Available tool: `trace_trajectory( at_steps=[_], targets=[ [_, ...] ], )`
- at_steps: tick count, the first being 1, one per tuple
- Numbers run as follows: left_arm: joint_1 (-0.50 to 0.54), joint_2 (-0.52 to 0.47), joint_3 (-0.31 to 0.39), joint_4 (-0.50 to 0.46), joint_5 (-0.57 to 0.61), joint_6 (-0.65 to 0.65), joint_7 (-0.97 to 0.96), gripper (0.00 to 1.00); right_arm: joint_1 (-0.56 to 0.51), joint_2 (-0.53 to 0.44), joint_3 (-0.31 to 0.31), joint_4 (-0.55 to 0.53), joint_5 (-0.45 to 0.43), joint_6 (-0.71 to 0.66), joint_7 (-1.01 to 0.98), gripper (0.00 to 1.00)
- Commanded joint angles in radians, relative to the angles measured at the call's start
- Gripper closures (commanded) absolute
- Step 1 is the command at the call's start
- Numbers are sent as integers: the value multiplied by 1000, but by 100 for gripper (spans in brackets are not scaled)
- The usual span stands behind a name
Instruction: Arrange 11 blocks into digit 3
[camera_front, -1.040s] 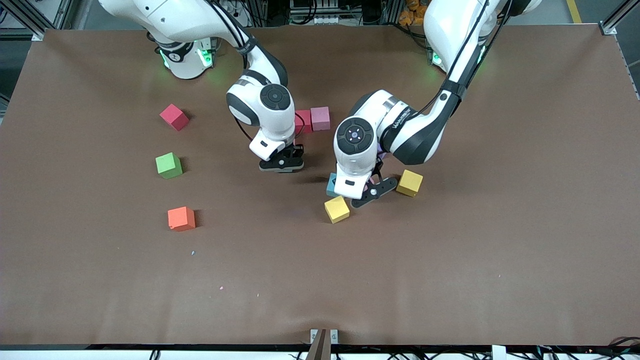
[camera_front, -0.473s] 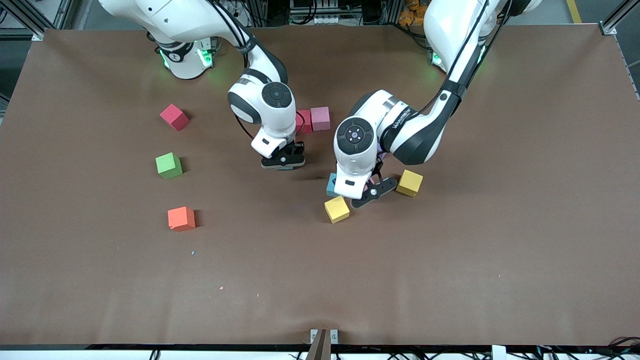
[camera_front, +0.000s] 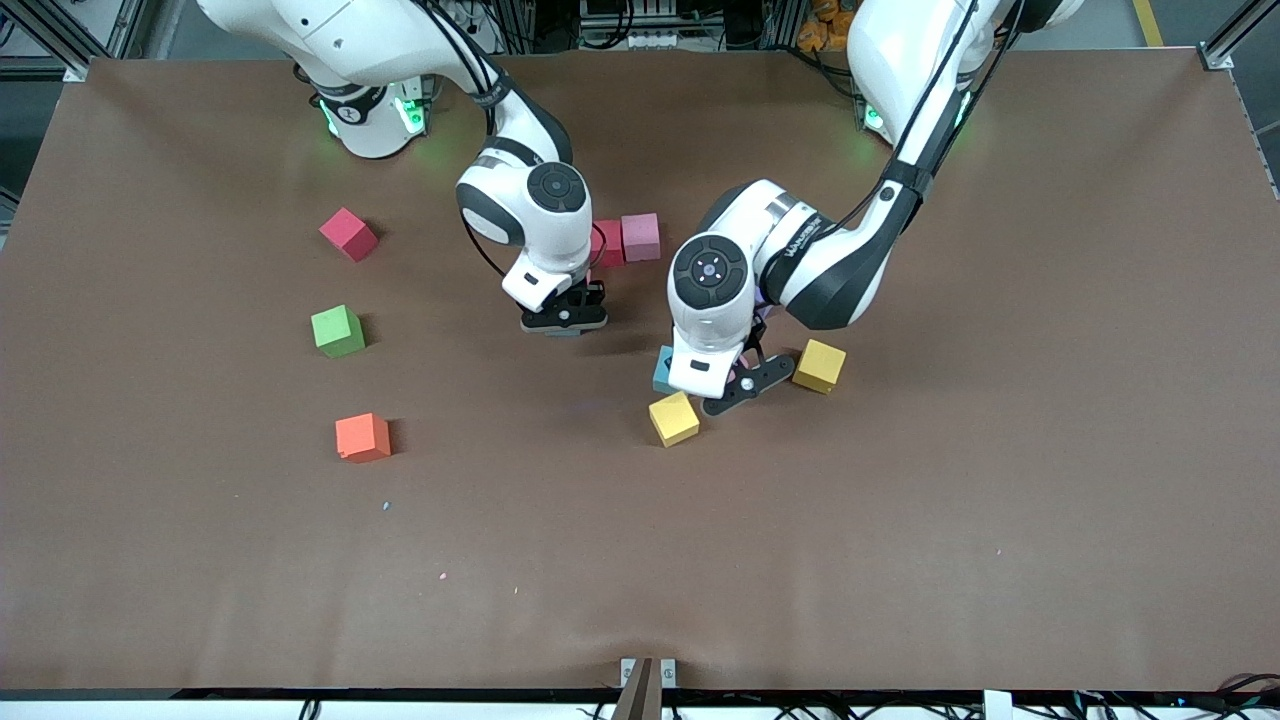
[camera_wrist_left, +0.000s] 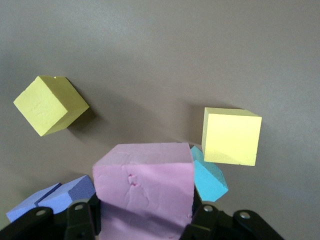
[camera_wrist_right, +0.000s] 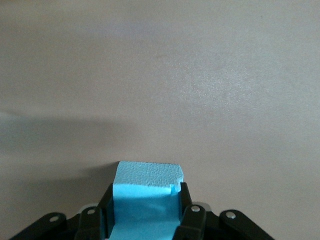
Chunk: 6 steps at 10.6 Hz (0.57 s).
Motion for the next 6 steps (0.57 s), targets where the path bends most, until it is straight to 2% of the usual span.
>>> trace_trajectory(
  at_steps=[1, 6],
  targets=[
    [-2, -18, 1, -13, -18, -11, -14, 100, -6, -12, 12, -21, -27, 25, 52, 78],
    [-2, -18, 1, -13, -18, -11, -14, 100, -7, -15, 27, -30, -27, 17, 46, 78]
  ],
)
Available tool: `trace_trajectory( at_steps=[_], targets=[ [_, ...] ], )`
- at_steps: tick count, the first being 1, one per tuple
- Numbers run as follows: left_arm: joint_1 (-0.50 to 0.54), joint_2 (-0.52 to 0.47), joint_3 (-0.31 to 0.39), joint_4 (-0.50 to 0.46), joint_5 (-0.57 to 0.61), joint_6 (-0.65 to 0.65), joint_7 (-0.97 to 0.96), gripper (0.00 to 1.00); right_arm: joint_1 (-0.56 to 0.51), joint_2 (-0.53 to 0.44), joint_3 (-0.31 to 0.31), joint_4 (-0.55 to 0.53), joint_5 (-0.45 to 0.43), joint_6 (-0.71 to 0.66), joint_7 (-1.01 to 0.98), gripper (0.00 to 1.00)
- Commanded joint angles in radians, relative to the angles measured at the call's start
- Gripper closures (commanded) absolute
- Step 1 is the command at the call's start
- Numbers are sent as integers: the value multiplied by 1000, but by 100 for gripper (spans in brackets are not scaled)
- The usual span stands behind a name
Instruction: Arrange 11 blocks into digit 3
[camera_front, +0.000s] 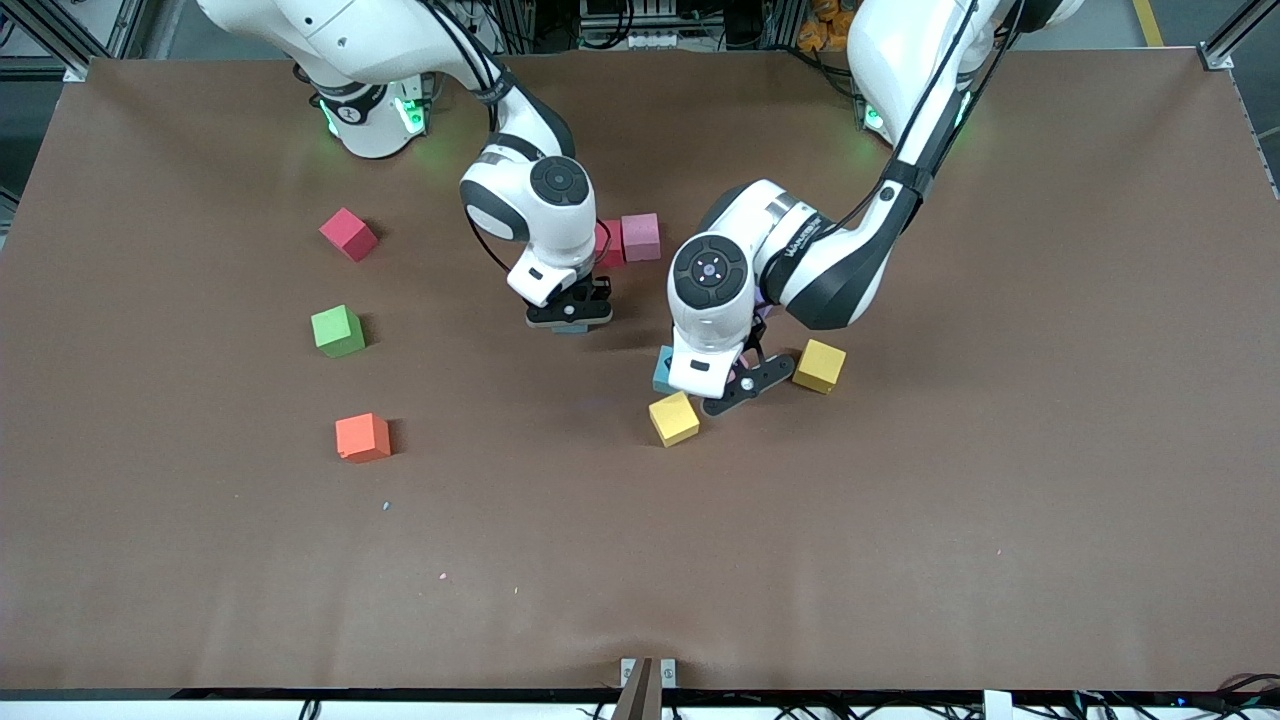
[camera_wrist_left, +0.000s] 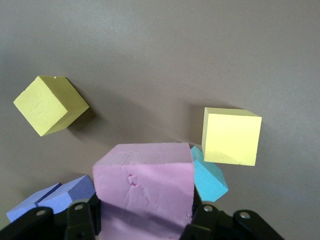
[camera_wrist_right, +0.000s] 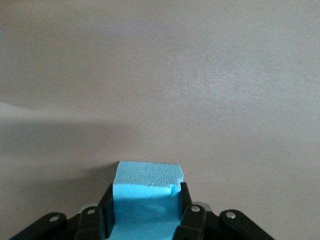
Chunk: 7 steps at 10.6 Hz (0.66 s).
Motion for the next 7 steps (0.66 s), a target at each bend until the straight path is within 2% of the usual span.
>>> trace_trajectory(
  at_steps=[1, 7],
  targets=[
    [-2, -18, 1, -13, -18, -11, -14, 100, -7, -16, 15, -22, -25, -1, 22, 78],
    [0, -18, 1, -13, -18, -11, -14, 100, -7, -16, 22, -29, -25, -1, 18, 72]
  ],
)
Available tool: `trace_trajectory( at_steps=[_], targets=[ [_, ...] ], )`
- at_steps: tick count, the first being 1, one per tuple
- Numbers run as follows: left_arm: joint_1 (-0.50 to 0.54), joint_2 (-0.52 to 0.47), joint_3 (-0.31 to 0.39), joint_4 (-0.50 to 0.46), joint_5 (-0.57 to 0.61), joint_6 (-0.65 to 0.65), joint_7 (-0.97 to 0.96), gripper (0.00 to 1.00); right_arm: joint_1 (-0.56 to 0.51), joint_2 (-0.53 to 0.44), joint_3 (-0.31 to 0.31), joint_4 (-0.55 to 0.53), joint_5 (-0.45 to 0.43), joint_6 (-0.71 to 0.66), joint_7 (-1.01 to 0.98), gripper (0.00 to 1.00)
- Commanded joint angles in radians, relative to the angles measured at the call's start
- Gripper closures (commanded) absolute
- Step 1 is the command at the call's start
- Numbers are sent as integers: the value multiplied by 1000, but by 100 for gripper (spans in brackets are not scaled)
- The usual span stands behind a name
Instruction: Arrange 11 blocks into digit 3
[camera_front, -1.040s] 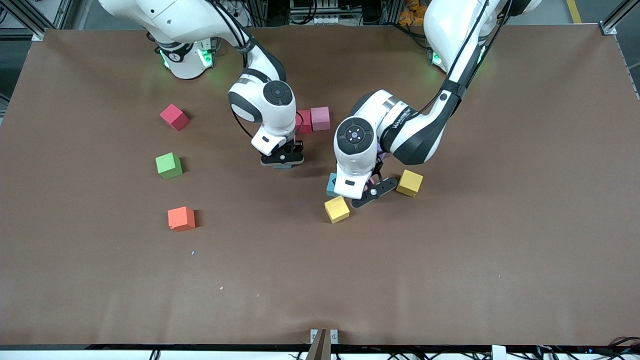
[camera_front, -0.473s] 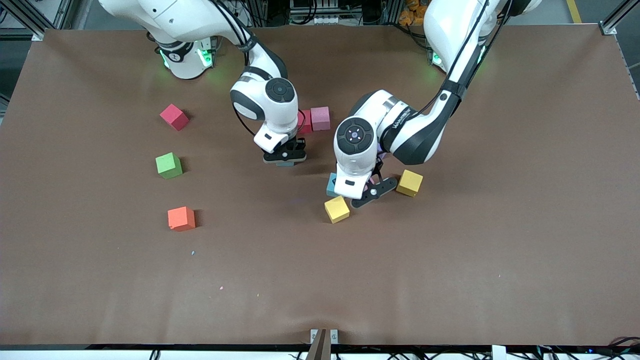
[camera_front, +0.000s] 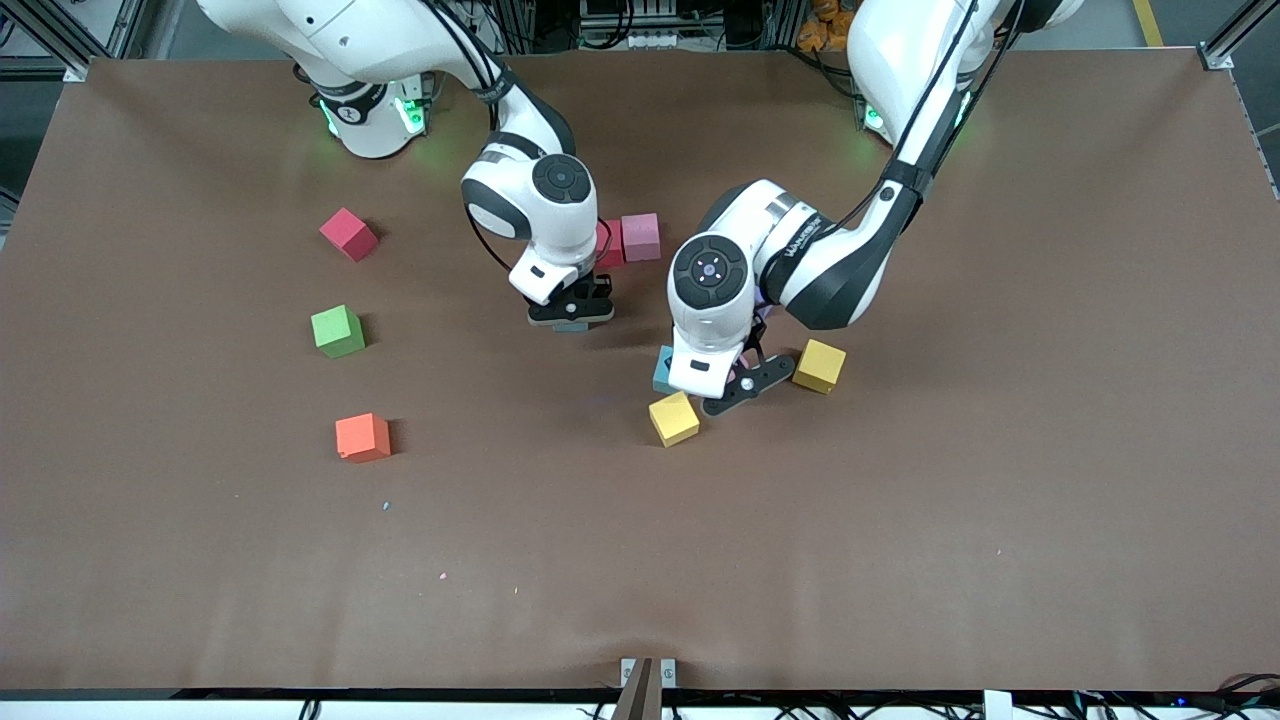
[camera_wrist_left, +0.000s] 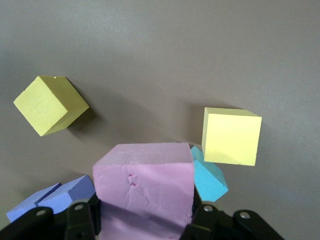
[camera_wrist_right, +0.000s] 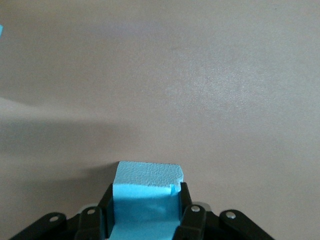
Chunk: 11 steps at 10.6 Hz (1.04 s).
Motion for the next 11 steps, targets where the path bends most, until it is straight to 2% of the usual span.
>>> trace_trajectory(
  at_steps=[1, 5, 6, 7, 9, 11],
  targets=[
    [0, -18, 3, -13, -18, -11, -14, 100, -9, -16, 16, -26, -18, 1, 17, 66],
    [4, -21, 1, -13, -18, -11, -14, 100, -10, -15, 16, -26, -19, 7, 8, 66],
    [4, -21, 1, -12, -20, -11, -14, 100, -10, -13, 16, -26, -18, 7, 8, 62],
    [4, -21, 1, -12, -21, -11, -14, 100, -12, -13, 16, -26, -18, 7, 8, 46],
    [4, -21, 1, -13, -40, -11, -23, 100, -18, -15, 16, -23, -18, 1, 8, 0],
    [4, -20, 1, -12, -41, -11, -23, 100, -41, -24, 16, -13, -18, -1, 0, 0]
  ],
)
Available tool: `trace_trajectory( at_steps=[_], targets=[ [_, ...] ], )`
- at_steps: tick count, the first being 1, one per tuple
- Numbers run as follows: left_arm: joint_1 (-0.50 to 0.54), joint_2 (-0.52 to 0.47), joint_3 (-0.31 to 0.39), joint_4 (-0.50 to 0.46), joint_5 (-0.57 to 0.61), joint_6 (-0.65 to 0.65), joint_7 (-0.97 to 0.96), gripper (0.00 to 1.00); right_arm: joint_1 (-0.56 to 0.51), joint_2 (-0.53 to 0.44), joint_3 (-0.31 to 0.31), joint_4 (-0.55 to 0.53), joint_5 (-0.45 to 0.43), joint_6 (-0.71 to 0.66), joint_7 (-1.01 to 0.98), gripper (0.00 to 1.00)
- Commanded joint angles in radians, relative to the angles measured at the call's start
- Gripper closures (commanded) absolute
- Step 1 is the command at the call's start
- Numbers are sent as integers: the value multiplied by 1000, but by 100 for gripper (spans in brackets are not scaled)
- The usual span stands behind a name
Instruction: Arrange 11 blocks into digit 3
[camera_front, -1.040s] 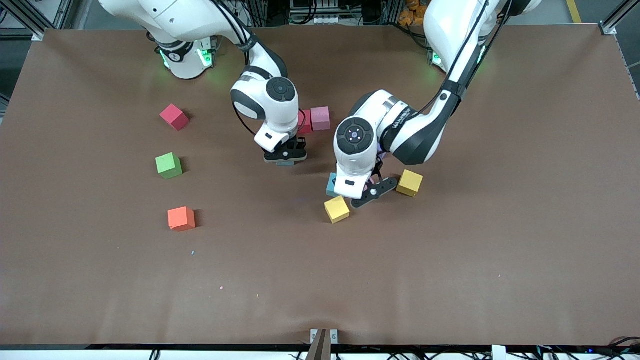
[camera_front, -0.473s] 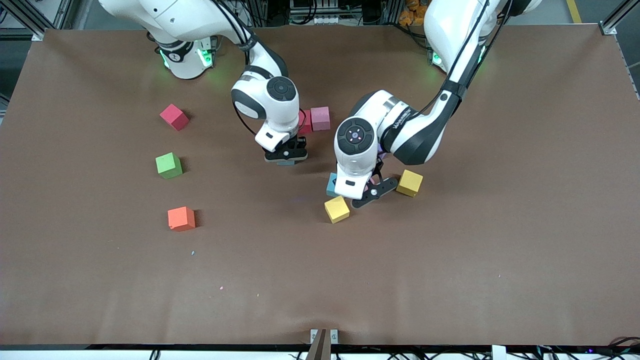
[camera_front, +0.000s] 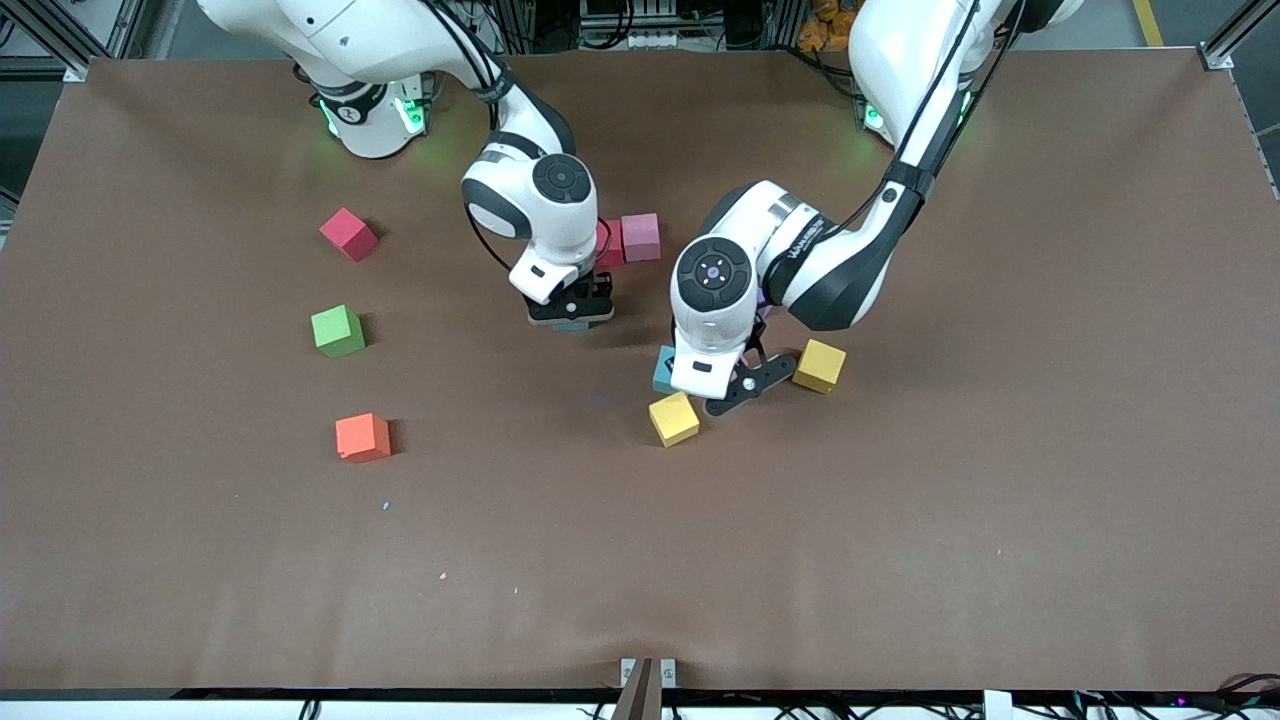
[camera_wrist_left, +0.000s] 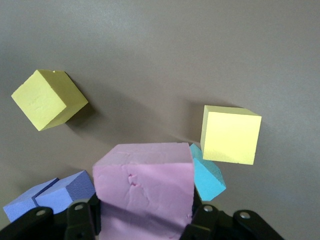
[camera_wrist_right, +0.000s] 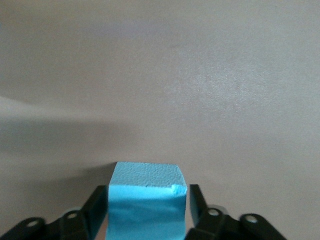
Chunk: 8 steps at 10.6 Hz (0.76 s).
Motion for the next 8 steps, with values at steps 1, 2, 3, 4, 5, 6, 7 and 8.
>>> trace_trajectory(
  at_steps=[1, 2, 3, 4, 5, 6, 7, 8],
  targets=[
    [1, -19, 1, -12, -21, -11, -12, 100, -41, -30, 13, -2, -16, 0, -7, 0],
    [0, -18, 1, -12, -21, -11, -15, 100, -61, -42, 15, 9, -12, 0, -10, 0],
    [0, -18, 1, -12, -22, -11, -40, 100, -81, -53, 13, 15, -4, 0, -10, 0],
    [-3, -15, -1, -12, -22, -11, -82, 100, -111, -62, 13, 21, -4, 0, -10, 0],
    [-10, -10, -1, -12, -32, -10, -135, 100, -153, -74, 13, 23, -4, 0, -13, 0],
    [-10, -4, -1, -12, -70, -2, -219, 100, -200, -83, 13, 23, -4, -2, -41, 0],
    [-11, -2, -1, -13, -78, 1, -272, 100, -252, -90, 10, 23, -2, -12, -70, 0],
    [-26, 4, -1, -13, -81, 6, -318, 100, -294, -96, 4, 23, -2, -25, -147, 0]
  ],
)
